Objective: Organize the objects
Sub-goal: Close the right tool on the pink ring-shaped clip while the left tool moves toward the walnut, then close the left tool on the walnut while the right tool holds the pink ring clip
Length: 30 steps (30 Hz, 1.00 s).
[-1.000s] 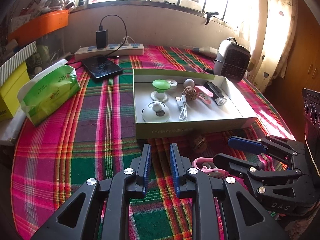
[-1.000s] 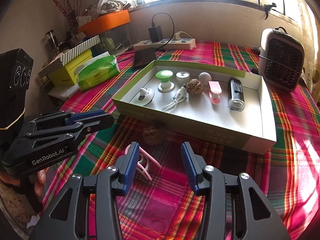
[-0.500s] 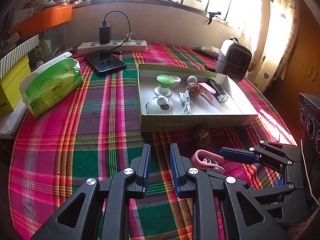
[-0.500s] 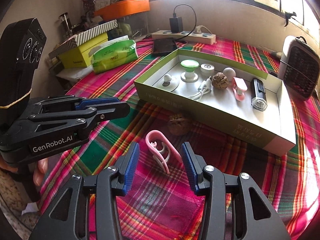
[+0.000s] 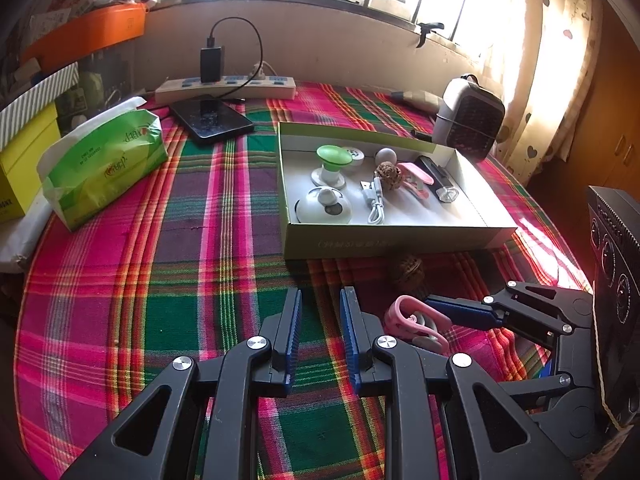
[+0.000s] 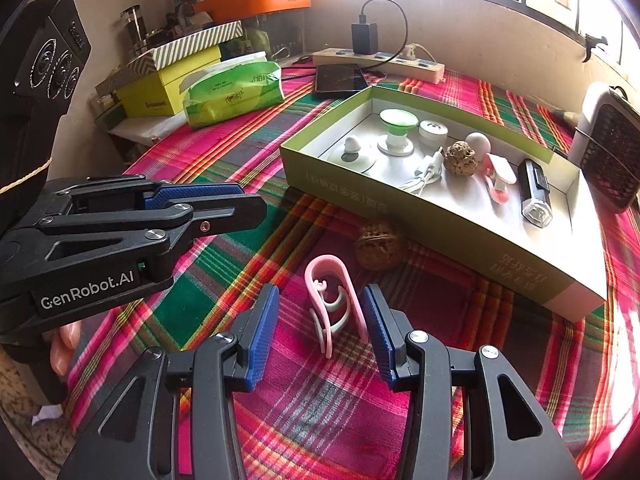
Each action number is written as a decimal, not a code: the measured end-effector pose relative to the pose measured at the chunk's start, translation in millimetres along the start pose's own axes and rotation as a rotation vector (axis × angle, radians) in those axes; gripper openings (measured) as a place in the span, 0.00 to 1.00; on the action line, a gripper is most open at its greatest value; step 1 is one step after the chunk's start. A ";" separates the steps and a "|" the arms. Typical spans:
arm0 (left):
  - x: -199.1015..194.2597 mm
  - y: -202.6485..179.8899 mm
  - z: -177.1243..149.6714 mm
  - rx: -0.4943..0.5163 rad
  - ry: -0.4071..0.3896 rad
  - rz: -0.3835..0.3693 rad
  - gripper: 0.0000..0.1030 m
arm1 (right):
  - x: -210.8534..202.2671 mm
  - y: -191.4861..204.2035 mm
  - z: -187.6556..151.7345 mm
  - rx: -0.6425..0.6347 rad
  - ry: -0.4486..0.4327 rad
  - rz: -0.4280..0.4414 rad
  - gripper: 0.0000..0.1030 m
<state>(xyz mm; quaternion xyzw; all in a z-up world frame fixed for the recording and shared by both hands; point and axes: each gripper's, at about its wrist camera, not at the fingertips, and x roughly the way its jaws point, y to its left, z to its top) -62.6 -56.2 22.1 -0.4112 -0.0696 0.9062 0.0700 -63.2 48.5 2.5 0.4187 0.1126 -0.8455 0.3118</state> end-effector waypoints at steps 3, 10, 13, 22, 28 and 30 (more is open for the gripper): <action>2.3 0.1 0.1 -0.002 0.005 -0.004 0.18 | -0.3 -2.1 -0.2 0.008 -0.004 -0.016 0.34; 3.8 -2.5 0.6 0.003 0.010 -0.015 0.18 | -4.2 -2.0 -3.9 0.006 -0.008 -0.040 0.24; 5.5 -4.2 0.3 0.008 0.017 -0.017 0.18 | -5.2 -0.7 -5.4 -0.002 -0.010 -0.046 0.24; 11.4 -18.6 1.9 0.045 0.034 -0.048 0.18 | -14.9 -13.3 -15.7 0.046 -0.017 -0.058 0.24; 20.0 -32.4 5.9 0.073 0.054 -0.084 0.24 | -21.5 -28.4 -21.3 0.095 -0.019 -0.084 0.24; 22.2 -37.3 8.0 0.081 0.054 -0.092 0.27 | -23.4 -33.7 -22.6 0.110 -0.019 -0.091 0.24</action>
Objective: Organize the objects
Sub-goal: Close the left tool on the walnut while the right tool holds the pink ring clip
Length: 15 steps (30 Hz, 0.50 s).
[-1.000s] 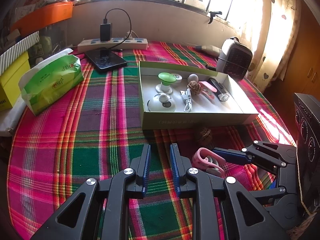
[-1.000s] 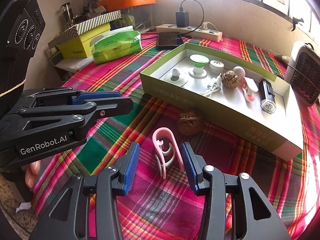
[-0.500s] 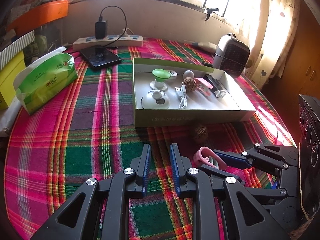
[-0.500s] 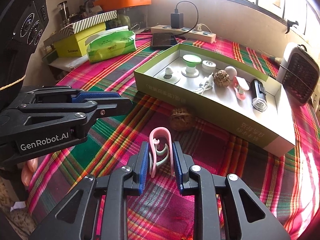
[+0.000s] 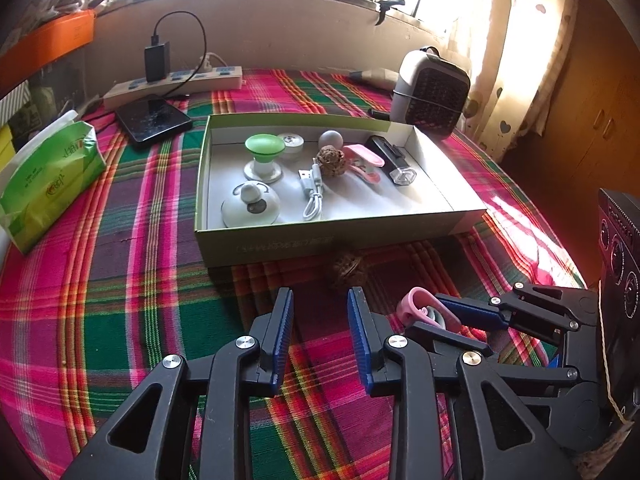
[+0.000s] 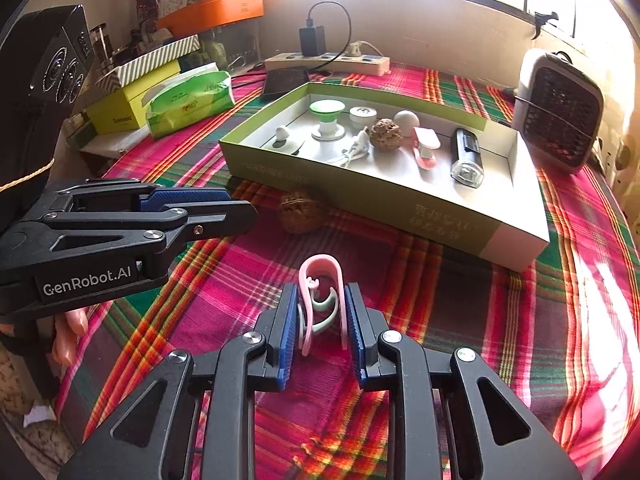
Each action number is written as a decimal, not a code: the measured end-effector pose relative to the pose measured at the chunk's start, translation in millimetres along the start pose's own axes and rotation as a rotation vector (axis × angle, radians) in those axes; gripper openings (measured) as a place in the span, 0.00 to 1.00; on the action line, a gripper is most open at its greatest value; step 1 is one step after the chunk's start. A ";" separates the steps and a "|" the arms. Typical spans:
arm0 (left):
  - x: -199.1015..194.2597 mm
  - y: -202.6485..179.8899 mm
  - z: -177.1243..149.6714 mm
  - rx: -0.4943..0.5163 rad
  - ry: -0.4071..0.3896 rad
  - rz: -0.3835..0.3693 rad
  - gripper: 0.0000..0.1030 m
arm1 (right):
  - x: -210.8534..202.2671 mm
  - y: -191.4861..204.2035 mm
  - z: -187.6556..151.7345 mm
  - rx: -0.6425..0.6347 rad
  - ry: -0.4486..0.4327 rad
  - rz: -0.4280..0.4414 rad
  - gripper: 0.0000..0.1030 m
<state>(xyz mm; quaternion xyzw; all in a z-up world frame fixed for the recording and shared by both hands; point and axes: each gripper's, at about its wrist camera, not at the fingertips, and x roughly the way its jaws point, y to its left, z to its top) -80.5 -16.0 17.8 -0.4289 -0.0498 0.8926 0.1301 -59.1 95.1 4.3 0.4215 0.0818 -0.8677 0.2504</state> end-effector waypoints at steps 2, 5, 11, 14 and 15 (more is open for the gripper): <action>2.5 -4.3 2.5 0.012 0.001 -0.001 0.28 | -2.3 -3.9 -1.4 0.011 -0.005 0.005 0.24; 8.7 -8.0 5.9 0.022 0.011 0.008 0.32 | -4.4 -8.1 -2.5 0.019 -0.007 0.001 0.24; 18.7 -11.2 9.4 0.025 0.025 0.021 0.33 | -8.7 -16.3 -4.3 0.030 -0.014 -0.030 0.24; 21.5 -11.6 11.3 0.025 0.027 0.025 0.33 | -10.0 -20.5 -5.4 0.037 -0.016 -0.040 0.24; 21.6 -11.6 11.2 0.026 0.027 0.023 0.33 | -10.2 -21.4 -5.5 0.039 -0.016 -0.039 0.24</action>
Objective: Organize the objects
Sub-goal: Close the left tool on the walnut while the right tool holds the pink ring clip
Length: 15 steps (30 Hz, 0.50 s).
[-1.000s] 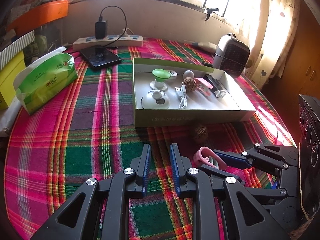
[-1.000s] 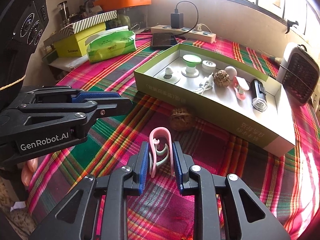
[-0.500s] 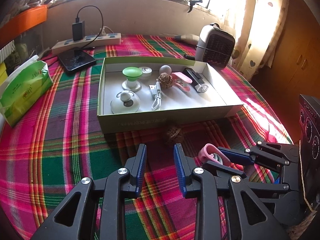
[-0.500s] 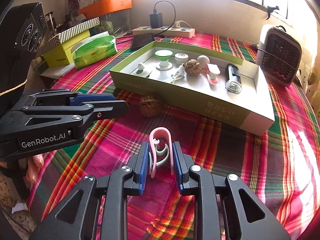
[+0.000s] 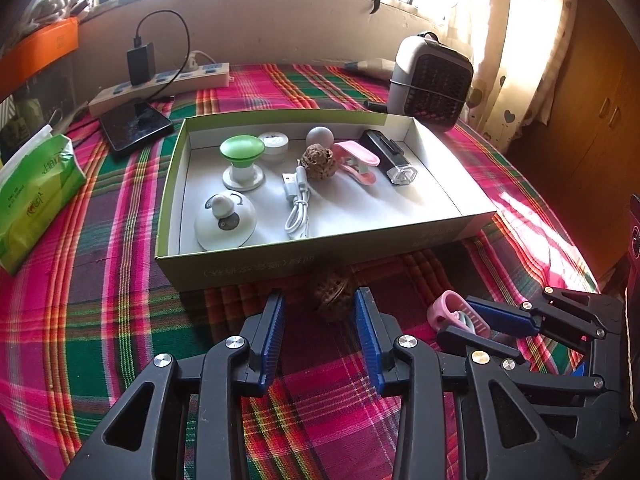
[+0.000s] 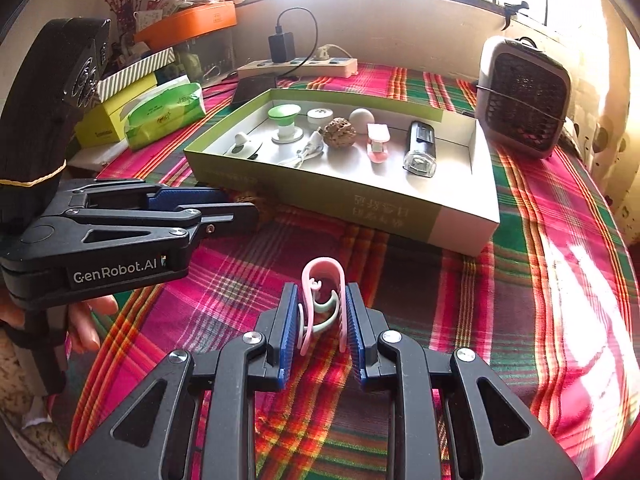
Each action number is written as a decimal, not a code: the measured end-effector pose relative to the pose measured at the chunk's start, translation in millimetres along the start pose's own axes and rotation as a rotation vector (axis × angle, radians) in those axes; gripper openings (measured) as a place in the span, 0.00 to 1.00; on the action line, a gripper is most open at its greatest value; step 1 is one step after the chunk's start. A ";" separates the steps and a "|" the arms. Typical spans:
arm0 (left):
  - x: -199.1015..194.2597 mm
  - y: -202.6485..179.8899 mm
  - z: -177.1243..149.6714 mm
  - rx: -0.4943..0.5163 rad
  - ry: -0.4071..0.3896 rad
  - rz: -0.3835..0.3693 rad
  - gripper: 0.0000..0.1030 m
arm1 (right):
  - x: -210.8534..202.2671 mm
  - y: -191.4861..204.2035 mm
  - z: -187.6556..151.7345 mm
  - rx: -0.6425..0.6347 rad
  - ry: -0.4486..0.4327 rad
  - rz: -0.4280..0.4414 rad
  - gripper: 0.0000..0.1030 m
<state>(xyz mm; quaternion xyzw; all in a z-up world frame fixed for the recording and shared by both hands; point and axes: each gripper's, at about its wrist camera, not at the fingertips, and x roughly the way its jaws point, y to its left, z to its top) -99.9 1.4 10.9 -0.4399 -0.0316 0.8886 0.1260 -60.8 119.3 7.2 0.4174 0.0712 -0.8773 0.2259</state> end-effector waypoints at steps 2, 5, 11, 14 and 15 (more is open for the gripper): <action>1.7 -1.0 1.4 0.002 0.002 0.003 0.33 | -0.1 -1.2 -0.1 0.002 -0.001 0.002 0.24; 4.4 -2.8 2.7 0.009 0.006 0.005 0.33 | 0.0 -2.1 -0.2 0.003 -0.002 0.003 0.24; 8.8 -4.2 4.7 0.010 0.012 0.006 0.33 | -0.1 -3.7 -0.6 0.013 -0.004 0.010 0.24; 10.7 -4.2 5.6 0.010 0.014 0.016 0.33 | -0.2 -4.4 -0.6 0.015 -0.004 0.012 0.24; 11.0 -4.1 6.1 0.010 0.013 0.017 0.33 | 0.0 -4.4 -0.4 0.015 -0.004 0.012 0.24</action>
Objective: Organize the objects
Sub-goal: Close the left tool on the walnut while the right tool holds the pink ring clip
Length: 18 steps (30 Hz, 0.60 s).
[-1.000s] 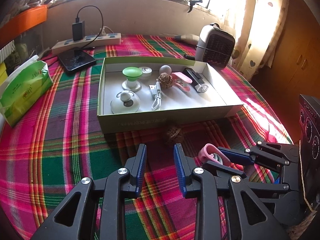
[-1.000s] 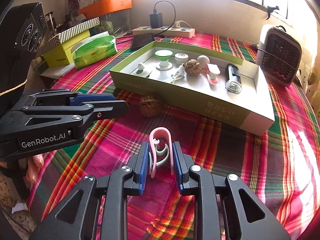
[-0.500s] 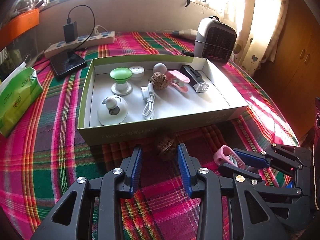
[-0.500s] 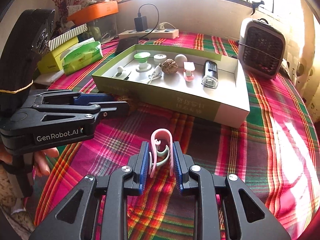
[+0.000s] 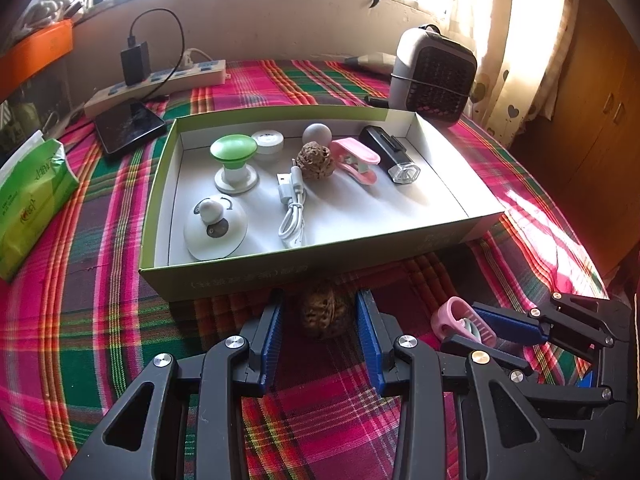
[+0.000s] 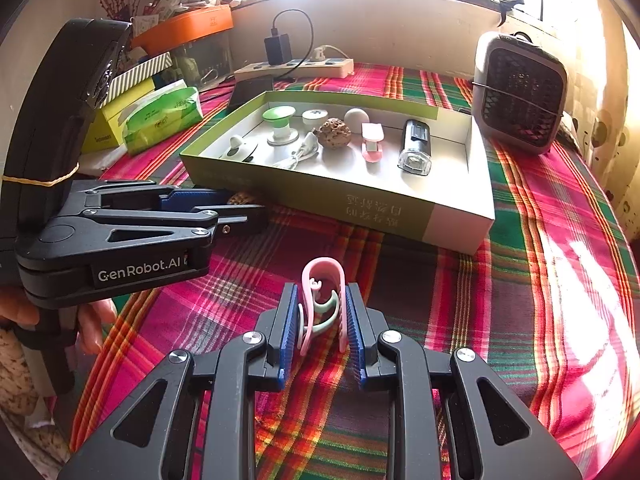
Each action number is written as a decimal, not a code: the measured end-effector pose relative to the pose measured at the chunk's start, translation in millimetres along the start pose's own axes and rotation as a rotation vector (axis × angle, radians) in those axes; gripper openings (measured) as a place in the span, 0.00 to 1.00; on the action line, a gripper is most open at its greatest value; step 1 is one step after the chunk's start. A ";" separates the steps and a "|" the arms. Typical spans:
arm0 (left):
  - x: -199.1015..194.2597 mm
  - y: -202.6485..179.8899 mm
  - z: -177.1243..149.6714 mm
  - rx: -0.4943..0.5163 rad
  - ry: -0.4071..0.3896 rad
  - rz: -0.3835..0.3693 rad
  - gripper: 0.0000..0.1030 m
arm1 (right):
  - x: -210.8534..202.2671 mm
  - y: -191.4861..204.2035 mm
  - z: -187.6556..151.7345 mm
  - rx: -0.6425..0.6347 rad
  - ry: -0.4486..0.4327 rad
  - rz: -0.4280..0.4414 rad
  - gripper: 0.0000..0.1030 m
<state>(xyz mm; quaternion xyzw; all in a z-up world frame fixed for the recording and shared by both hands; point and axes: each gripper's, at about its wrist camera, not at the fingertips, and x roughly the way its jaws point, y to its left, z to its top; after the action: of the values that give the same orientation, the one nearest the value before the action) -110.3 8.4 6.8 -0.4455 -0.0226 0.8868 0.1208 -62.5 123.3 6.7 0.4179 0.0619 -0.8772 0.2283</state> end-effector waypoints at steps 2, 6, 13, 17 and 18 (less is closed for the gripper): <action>0.3 0.2 0.4 -0.002 -0.001 -0.001 0.33 | -0.2 -0.4 0.0 0.000 0.000 0.001 0.24; 0.6 0.0 0.9 0.000 0.001 0.002 0.33 | 0.0 -0.6 0.3 -0.001 0.001 0.003 0.24; -0.2 -0.8 0.3 0.002 -0.004 0.005 0.26 | 0.2 -0.6 0.5 -0.001 0.001 0.003 0.24; -1.0 -0.5 -0.8 0.000 -0.008 0.013 0.26 | 0.2 -1.0 0.4 0.000 0.000 0.002 0.24; -1.6 -0.2 -1.0 -0.002 -0.009 0.016 0.26 | 0.2 -1.1 0.5 0.000 0.001 0.003 0.24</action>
<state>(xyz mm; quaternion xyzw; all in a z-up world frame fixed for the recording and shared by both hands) -108.5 8.2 7.4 -0.4416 -0.0205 0.8898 0.1133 -63.4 124.0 6.8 0.4182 0.0613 -0.8768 0.2294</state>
